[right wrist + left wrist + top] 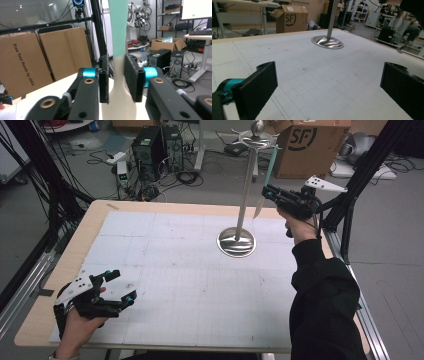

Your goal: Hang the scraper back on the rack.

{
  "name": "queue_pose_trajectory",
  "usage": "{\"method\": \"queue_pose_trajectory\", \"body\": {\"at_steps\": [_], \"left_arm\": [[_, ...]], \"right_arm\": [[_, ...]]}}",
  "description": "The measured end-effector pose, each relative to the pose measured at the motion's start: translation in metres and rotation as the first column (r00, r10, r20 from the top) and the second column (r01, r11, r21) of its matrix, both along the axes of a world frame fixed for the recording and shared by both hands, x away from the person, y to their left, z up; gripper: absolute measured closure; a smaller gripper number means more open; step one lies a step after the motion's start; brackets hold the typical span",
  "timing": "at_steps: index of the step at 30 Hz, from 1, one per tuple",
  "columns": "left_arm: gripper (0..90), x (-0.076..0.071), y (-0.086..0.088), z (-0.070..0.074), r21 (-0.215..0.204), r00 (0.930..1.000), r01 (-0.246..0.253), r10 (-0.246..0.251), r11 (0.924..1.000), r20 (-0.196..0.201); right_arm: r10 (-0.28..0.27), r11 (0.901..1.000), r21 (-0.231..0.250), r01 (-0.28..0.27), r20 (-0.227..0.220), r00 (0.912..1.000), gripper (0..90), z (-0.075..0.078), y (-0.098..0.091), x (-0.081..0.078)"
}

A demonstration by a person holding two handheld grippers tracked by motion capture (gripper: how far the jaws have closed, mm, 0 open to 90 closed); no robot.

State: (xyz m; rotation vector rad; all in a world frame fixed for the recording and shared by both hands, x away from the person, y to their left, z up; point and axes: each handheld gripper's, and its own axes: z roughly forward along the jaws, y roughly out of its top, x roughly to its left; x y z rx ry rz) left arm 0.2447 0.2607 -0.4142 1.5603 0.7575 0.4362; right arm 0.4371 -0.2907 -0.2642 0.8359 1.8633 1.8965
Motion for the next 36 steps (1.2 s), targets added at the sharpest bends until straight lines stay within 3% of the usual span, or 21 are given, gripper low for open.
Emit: {"method": "queue_pose_trajectory", "body": {"at_steps": [11, 18, 22, 23, 27, 33, 36], "left_arm": [[1.7, 0.004, -0.005, -0.001, 0.001, 1.0000, 0.007, -0.007, 1.0000, -0.007], [1.7, 0.009, -0.008, -0.001, -0.003, 1.0000, 0.009, -0.009, 1.0000, 0.000], [1.7, 0.011, -0.009, -0.001, -0.010, 1.0000, 0.008, -0.008, 0.9999, 0.003], [1.7, 0.012, -0.009, -0.001, -0.010, 1.0000, 0.008, -0.008, 0.9999, 0.005], [1.7, 0.013, -0.009, 0.000, -0.017, 0.9999, 0.011, -0.011, 0.9998, 0.010], [1.7, 0.015, -0.011, 0.001, -0.019, 0.9998, 0.014, -0.014, 0.9997, 0.012], [1.7, 0.015, -0.011, 0.001, -0.019, 0.9998, 0.014, -0.014, 0.9997, 0.011]], "right_arm": [[-0.032, 0.9980, -0.053, 0.034, 0.030, 0.9990, 48.9, 0.003, -0.001, -0.017], [-0.095, 0.9907, -0.095, 0.097, 0.028, 0.9951, 19.3, -0.007, -0.004, -0.031], [-0.092, 0.9898, -0.108, 0.093, 0.021, 0.9956, 9.7, -0.015, -0.004, -0.041], [-0.086, 0.9891, -0.120, 0.086, 0.003, 0.9963, 0.3, -0.019, -0.002, -0.048], [-0.068, 0.9928, -0.099, 0.069, 0.014, 0.9976, 0.3, -0.027, -0.001, -0.063], [-0.039, 0.9927, -0.113, 0.042, 0.032, 0.9987, 0.3, -0.044, 0.000, -0.089], [-0.043, 0.9835, -0.173, 0.054, 0.066, 0.9969, 0.3, -0.056, 0.003, -0.101]]}}
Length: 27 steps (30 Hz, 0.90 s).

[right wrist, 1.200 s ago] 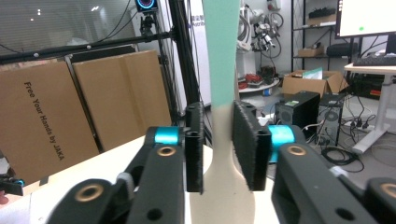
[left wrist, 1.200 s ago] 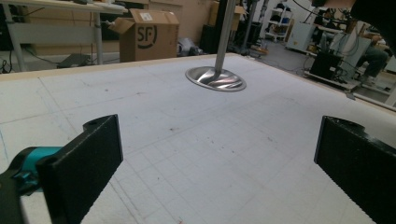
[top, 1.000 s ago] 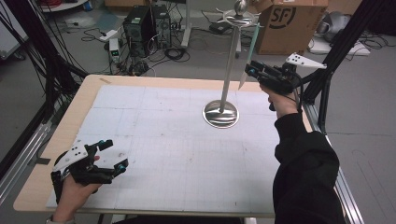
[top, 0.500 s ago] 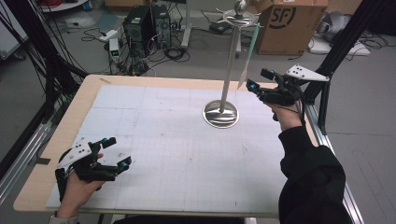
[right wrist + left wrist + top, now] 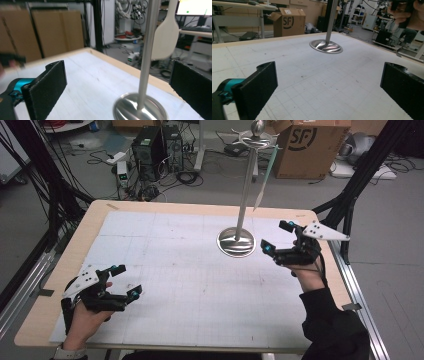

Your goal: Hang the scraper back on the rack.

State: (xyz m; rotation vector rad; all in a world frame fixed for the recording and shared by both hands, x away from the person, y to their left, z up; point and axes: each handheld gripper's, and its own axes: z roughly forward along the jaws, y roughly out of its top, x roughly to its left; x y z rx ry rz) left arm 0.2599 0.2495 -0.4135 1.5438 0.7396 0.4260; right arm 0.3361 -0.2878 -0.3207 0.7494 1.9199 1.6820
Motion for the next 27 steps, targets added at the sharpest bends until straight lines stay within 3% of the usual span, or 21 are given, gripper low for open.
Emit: {"method": "queue_pose_trajectory", "body": {"at_steps": [1, 2, 5, 11, 17, 22, 27], "left_arm": [[1.7, 0.000, 0.000, 0.000, 0.007, 1.0000, -0.005, 0.005, 1.0000, 0.003], [1.7, 0.000, -0.001, 0.000, 0.017, 0.9999, -0.012, 0.012, 0.9998, 0.010], [1.7, 0.000, -0.003, -0.001, 0.030, 0.9999, -0.006, 0.006, 0.9995, 0.010], [1.7, 0.000, -0.003, -0.002, 0.030, 0.9998, -0.006, 0.005, 0.9995, 0.017], [1.7, 0.000, -0.002, -0.002, -0.018, 0.9994, -0.011, 0.012, 0.9998, 0.031], [1.7, 0.000, -0.002, -0.002, -0.009, 0.9994, -0.013, 0.013, 0.9999, 0.033], [1.7, 0.000, -0.003, -0.003, -0.009, 0.9993, -0.016, 0.016, 0.9998, 0.034]], "right_arm": [[-0.001, 0.9991, -0.043, 0.002, 0.011, 0.9999, 0.3, -0.012, 0.002, -0.008], [-0.001, 0.9991, -0.043, 0.002, 0.011, 0.9999, 0.3, -0.012, 0.002, -0.008], [0.000, 0.9982, -0.061, 0.000, 0.006, 1.0000, 0.3, -0.032, 0.005, -0.018], [0.004, 0.9998, -0.019, -0.004, -0.017, 0.9998, 0.4, -0.066, -0.001, -0.035], [-0.005, 0.9990, 0.044, 0.007, -0.039, 0.9992, 0.4, -0.079, -0.013, -0.047], [-0.016, 0.9972, 0.073, 0.018, -0.018, 0.9997, 0.4, -0.084, -0.023, -0.056], [-0.058, 0.9958, 0.069, 0.061, -0.042, 0.9974, 0.4, -0.089, -0.035, -0.059]]}}
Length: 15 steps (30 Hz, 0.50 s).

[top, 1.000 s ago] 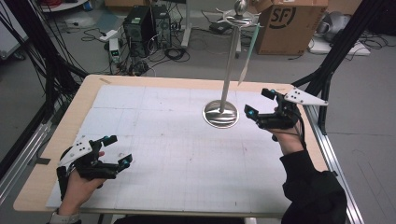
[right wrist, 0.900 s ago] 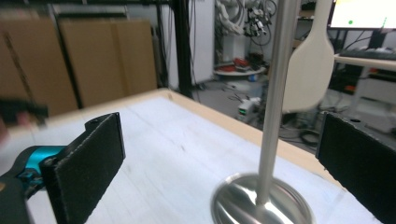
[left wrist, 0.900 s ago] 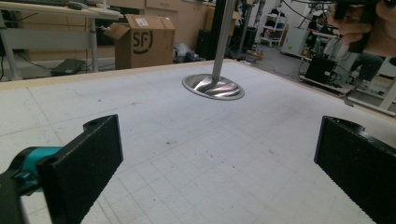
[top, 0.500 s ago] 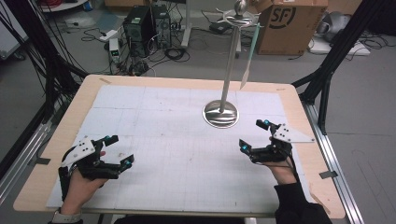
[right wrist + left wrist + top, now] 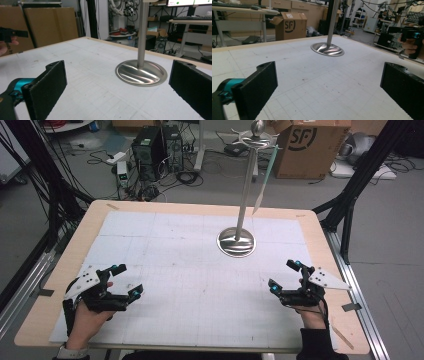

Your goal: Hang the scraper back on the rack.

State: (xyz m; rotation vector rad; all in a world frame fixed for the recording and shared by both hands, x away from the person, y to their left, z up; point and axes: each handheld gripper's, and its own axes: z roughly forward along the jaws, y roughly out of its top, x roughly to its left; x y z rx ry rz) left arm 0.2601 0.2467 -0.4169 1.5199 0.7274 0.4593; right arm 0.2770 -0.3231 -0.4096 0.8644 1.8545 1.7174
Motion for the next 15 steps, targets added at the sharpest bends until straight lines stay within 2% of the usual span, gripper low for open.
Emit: {"method": "queue_pose_trajectory", "body": {"at_steps": [2, 6, 10, 15], "left_arm": [[1.7, 0.000, 0.000, -0.001, 0.000, 1.0000, -0.001, 0.001, 1.0000, -0.001], [1.7, 0.001, -0.001, -0.002, 0.001, 1.0000, -0.003, 0.003, 1.0000, 0.004], [1.7, 0.001, -0.001, -0.002, 0.004, 1.0000, -0.004, 0.004, 1.0000, 0.003], [1.7, 0.001, -0.002, -0.003, 0.005, 0.9999, -0.004, 0.004, 1.0000, 0.010]], "right_arm": [[-0.012, 0.9998, -0.017, 0.012, -0.005, 0.9999, 0.4, -0.002, -0.004, -0.001], [-0.025, 0.9995, -0.019, 0.025, -0.024, 0.9994, 0.4, -0.006, -0.013, -0.007], [-0.049, 0.9986, -0.021, 0.049, -0.010, 0.9988, 0.4, -0.007, -0.024, -0.013], [-0.039, 0.9991, -0.015, 0.039, -0.021, 0.9990, 0.4, -0.006, -0.031, -0.021]]}}
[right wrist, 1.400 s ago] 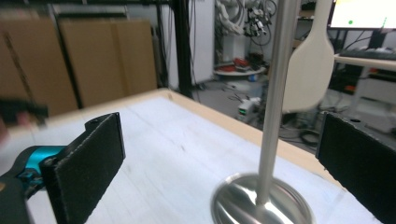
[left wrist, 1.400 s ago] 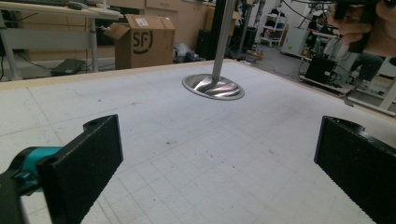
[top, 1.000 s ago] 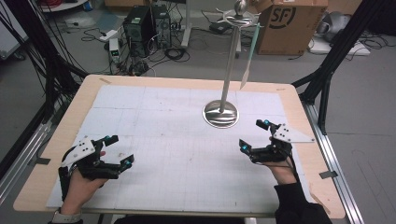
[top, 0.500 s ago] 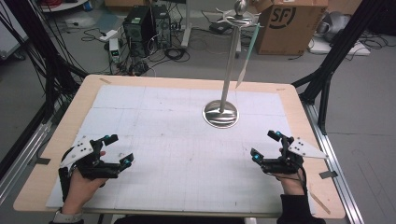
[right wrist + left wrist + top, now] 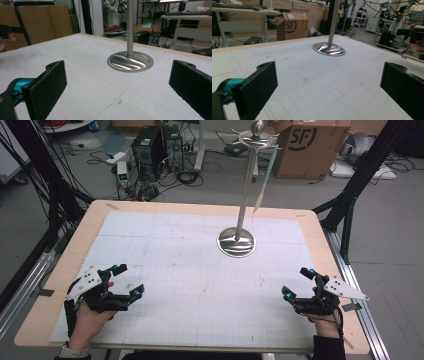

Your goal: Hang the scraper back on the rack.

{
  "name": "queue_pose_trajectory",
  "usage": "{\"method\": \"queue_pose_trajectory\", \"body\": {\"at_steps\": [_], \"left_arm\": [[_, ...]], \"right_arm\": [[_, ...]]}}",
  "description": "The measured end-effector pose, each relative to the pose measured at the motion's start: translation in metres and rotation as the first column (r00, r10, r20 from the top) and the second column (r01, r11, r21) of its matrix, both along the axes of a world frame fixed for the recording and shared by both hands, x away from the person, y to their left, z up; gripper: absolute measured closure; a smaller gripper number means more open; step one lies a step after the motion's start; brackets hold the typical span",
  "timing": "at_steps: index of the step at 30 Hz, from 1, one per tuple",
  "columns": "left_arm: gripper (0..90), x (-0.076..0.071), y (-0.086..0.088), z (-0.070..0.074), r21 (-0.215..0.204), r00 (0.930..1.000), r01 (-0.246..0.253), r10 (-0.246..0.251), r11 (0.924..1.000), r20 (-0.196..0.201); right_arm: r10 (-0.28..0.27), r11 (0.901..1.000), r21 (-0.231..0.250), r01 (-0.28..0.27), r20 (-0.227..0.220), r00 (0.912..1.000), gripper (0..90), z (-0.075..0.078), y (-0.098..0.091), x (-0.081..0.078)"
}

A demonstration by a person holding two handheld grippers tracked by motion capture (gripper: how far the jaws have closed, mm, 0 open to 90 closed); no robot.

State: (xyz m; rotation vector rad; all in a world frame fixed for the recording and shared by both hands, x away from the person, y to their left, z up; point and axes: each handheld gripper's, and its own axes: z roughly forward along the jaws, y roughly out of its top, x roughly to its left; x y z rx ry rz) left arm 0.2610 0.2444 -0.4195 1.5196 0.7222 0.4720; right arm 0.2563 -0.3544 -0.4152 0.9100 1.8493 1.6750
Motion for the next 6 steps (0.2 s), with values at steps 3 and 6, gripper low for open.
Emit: {"method": "queue_pose_trajectory", "body": {"at_steps": [3, 6], "left_arm": [[1.7, -0.0008, -0.0009, 0.0010, -0.017, 1.0000, 0.007, -0.007, 0.9998, 0.000], [1.7, -0.0011, -0.0019, 0.0017, -0.017, 1.0000, 0.005, -0.005, 0.9998, 0.008]], "right_arm": [[0.012, 0.9999, -0.001, -0.012, -0.005, 0.9999, 0.4, 0.0004, 0.0015, -0.0015], [0.032, 0.9995, 0.000, -0.032, -0.010, 0.9994, 0.4, 0.0007, 0.0053, -0.0006]]}}
